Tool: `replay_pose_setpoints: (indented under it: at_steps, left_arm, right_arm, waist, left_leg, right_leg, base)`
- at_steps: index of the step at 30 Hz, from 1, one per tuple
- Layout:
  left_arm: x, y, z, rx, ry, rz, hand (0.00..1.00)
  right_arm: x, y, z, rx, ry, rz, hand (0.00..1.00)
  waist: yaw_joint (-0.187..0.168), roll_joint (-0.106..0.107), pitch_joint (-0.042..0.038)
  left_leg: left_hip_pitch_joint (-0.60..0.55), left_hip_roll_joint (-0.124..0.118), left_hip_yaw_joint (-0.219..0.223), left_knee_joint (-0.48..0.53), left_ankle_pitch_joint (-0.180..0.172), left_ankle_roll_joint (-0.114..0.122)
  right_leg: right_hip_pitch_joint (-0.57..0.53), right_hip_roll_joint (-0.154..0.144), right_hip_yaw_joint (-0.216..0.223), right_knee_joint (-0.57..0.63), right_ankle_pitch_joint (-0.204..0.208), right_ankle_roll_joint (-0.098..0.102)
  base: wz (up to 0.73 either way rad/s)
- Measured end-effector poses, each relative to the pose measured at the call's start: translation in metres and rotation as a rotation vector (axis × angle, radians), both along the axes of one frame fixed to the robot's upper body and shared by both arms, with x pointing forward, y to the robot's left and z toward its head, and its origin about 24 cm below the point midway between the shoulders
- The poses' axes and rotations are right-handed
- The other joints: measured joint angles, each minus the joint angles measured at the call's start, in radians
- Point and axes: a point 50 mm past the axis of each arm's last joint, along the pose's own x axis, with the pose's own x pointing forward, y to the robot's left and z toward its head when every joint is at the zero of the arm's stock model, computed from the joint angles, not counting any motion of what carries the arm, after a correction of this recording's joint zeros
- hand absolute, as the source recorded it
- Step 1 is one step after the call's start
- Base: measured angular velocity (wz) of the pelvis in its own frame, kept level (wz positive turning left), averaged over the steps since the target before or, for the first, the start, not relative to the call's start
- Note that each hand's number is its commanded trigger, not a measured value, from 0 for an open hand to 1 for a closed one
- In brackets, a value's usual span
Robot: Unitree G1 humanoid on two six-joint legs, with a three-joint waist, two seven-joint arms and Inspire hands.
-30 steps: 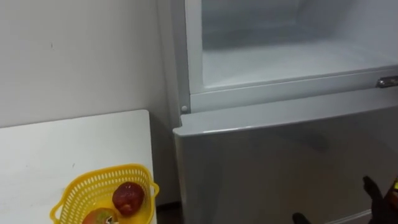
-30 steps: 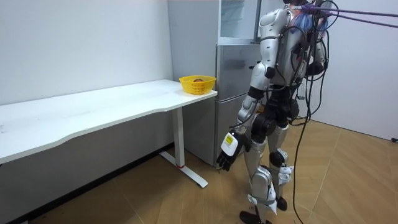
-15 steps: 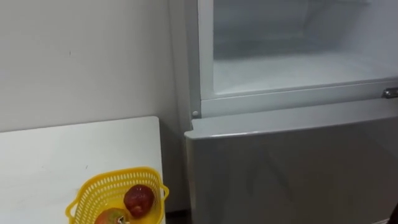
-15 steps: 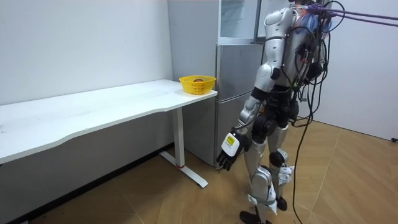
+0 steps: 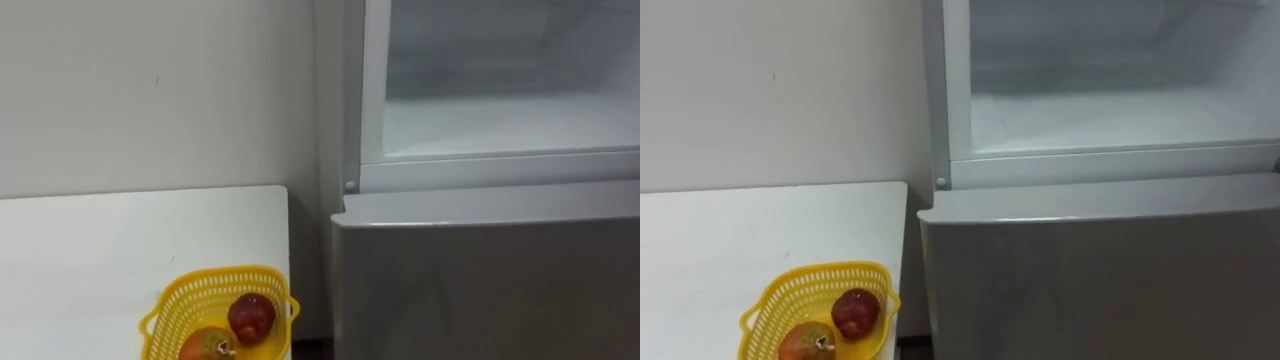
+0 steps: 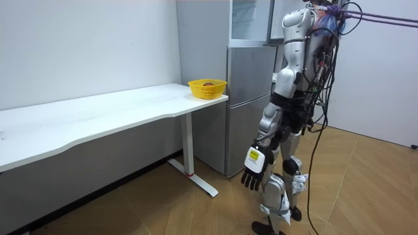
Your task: Retrieve from the upper fridge
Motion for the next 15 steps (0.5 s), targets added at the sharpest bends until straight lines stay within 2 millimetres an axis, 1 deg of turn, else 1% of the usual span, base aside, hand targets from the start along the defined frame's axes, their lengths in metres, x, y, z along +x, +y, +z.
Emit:
replay_pose_setpoints:
  at_steps: [2,6,11,15]
  left_arm:
    - [-0.001,-0.001,0.000,-0.013,0.010,0.003,0.00]
    - [-0.004,-0.004,-0.001,-0.031,0.040,0.012,0.00]
    - [-0.006,-0.004,-0.001,-0.031,0.055,0.016,0.00]
    - [-0.006,-0.004,-0.001,-0.031,0.058,0.017,0.00]
  right_arm:
    - [-0.001,0.000,-0.001,0.010,0.024,0.000,0.00]
    - [-0.004,0.000,-0.001,0.019,0.052,-0.021,0.00]
    - [-0.009,0.000,-0.002,0.025,0.085,-0.056,0.00]
    - [-0.013,0.000,-0.002,0.027,0.110,-0.064,0.00]
  waist:
    - [0.001,-0.001,-0.0004]
    - [-0.001,0.000,-0.0007]
    - [-0.002,0.000,-0.0014]
    - [-0.004,0.000,-0.0022]
  left_leg:
    - [0.003,0.001,-0.005,0.000,0.000,0.000]
    - [0.002,0.001,-0.023,0.001,0.000,0.000]
    - [0.004,0.001,-0.028,0.001,-0.001,-0.002]
    - [0.008,0.001,-0.029,0.003,-0.002,-0.003]
  right_leg:
    - [0.006,-0.002,-0.004,0.001,-0.003,0.000]
    - [0.015,0.003,-0.012,0.002,-0.002,-0.001]
    - [0.023,0.003,-0.023,0.001,-0.003,-0.002]
    - [0.028,0.004,-0.023,0.003,-0.003,-0.003]
  base:
    - [0.11]
    - [0.07]
    - [0.07]
    - [0.00]
